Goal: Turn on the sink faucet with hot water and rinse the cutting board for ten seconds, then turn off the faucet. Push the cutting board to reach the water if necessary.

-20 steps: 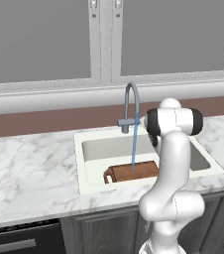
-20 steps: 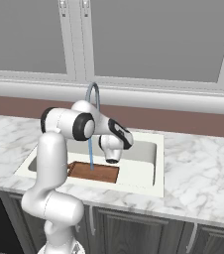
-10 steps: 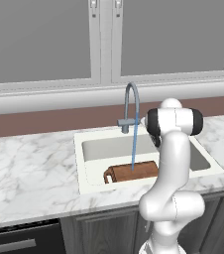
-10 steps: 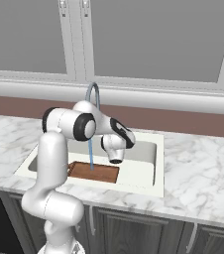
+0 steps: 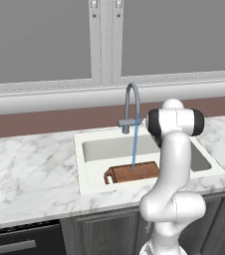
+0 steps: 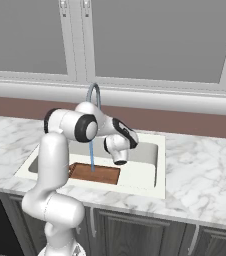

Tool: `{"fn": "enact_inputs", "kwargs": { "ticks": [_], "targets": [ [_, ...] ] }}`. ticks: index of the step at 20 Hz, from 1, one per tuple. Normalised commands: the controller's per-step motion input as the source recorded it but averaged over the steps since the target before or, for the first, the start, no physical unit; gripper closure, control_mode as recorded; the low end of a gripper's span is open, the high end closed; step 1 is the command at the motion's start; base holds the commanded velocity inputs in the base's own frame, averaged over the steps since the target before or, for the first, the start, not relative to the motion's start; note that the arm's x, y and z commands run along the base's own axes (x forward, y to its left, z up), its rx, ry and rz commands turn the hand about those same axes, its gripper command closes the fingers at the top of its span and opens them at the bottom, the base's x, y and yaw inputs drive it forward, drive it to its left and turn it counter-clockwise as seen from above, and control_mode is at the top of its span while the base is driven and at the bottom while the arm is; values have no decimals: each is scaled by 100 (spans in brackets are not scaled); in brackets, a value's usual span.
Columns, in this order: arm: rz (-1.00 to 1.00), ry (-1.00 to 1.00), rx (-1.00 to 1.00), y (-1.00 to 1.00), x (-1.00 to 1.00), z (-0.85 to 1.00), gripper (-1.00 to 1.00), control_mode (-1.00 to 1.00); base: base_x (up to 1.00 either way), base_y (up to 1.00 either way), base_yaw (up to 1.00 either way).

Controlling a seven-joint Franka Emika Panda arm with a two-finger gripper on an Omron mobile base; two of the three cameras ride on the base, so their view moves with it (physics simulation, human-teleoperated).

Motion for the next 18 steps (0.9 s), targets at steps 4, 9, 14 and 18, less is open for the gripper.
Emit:
{"fn": "enact_inputs", "kwargs": {
  "ticks": [4,9,14,18],
  "targets": [
    [5,-4,-7,1,0,0,-100,-100,0,0,0],
    [6,-6,-12,4,0,0,-100,-100,0,0,0],
    [6,-6,-11,1,0,0,-100,-100,0,0,0],
    [5,-6,-10,0,0,0,-100,-100,0,0,0]
  ]
}}
